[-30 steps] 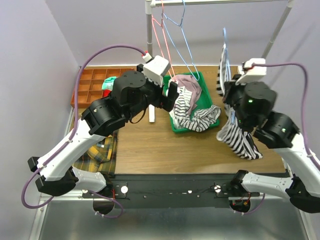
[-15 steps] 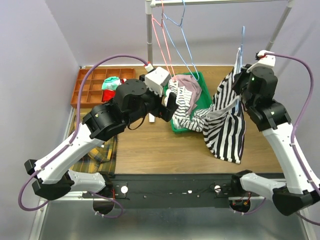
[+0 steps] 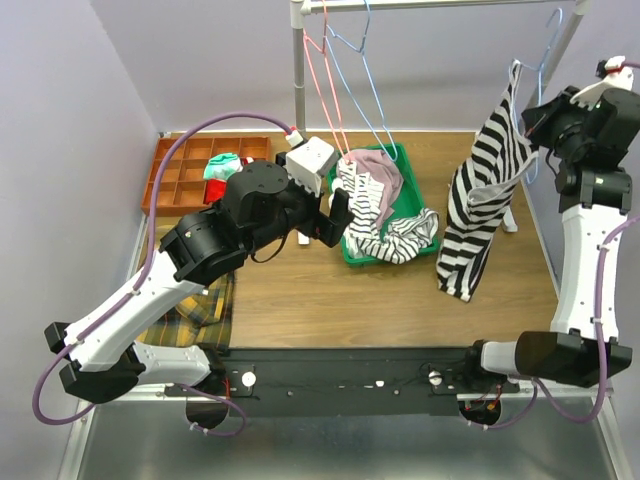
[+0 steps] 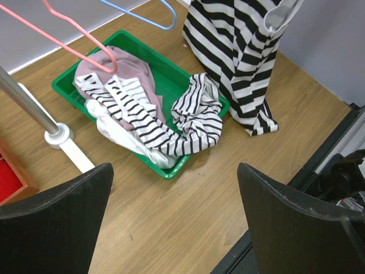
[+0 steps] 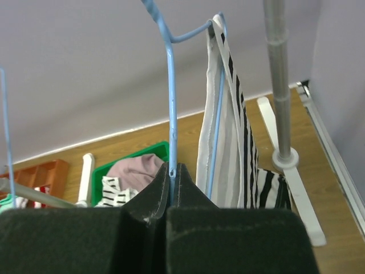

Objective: Place the tank top on the hanger

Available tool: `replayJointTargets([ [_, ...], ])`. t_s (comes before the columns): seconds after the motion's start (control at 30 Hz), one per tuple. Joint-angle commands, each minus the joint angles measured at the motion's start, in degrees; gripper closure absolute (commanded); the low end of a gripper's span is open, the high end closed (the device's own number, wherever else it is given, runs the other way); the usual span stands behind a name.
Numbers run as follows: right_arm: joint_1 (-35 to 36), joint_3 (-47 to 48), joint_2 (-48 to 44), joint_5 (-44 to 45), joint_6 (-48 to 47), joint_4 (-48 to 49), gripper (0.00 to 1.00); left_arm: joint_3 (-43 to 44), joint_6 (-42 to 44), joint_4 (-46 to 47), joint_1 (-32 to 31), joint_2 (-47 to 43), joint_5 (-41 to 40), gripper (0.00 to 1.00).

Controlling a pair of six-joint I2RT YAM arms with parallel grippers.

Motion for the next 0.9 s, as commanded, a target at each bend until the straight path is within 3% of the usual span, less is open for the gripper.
replayJointTargets([
  [0.0,-1.24,8.38,3.54,-9.45,0.41,2.38,0.99,-1.5,0.12,-1.1,-0.2,-1.51,0.86,0.01],
  [0.53,-1.42,28.95,19.1,-10.33,-1.44,-4.3,0.99,-2.29,1.0,-0.66,-0.2,-1.78,-0.19,0.01],
  [0.87,-1.42,22.9,20.51,-10.87,-1.09,-1.84,0.99,-2.91,1.18,-0.31,-0.2,-2.39,-1.25,0.01],
])
